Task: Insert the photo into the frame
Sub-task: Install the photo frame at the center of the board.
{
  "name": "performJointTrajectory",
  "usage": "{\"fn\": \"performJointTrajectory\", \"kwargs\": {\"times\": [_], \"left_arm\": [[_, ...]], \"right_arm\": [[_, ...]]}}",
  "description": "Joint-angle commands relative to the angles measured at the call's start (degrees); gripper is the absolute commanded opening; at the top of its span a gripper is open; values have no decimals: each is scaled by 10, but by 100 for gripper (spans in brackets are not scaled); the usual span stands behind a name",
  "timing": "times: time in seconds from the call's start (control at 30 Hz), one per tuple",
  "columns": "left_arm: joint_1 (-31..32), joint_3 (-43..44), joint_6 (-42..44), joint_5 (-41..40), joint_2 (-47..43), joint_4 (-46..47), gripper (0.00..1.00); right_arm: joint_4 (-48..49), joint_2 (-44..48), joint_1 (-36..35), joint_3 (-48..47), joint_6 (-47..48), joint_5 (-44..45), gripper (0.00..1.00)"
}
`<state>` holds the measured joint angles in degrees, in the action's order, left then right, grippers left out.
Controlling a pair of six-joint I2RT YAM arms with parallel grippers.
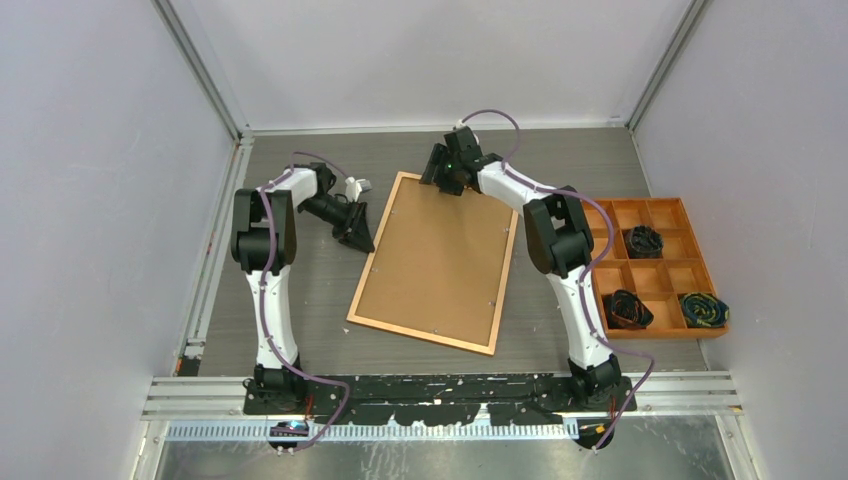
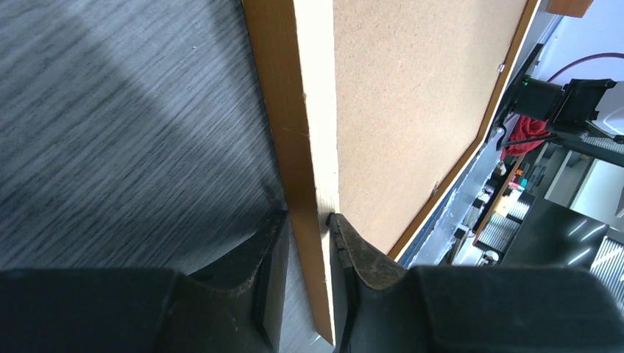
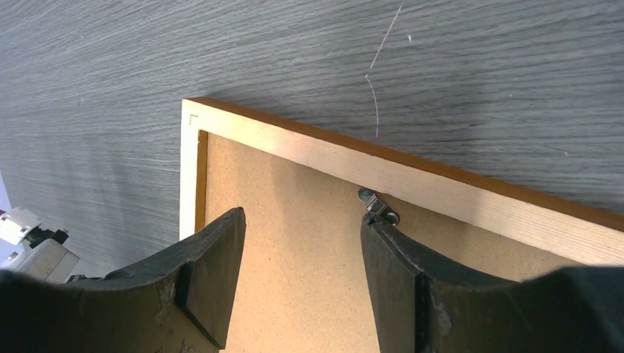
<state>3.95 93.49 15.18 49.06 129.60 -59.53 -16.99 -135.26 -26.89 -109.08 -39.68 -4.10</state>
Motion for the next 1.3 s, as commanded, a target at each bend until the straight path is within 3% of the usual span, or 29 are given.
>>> {"fn": "performJointTrajectory", "kwargs": {"times": [0.0, 0.87, 1.17, 1.27], "left_arm": [[-2, -18, 20, -59, -8, -4, 26], [-3, -20, 30, -69, -14, -11, 26], [-4, -16, 30, -69, -14, -14, 26], [-6, -9, 30, -69, -20, -22, 31]], "right_arm": [[16, -3, -3, 1, 7, 26, 64], [14, 14, -14, 19, 37, 173, 56], [53, 23, -20, 23, 38, 85, 60], [89, 62, -22, 55, 39, 38, 65]]}}
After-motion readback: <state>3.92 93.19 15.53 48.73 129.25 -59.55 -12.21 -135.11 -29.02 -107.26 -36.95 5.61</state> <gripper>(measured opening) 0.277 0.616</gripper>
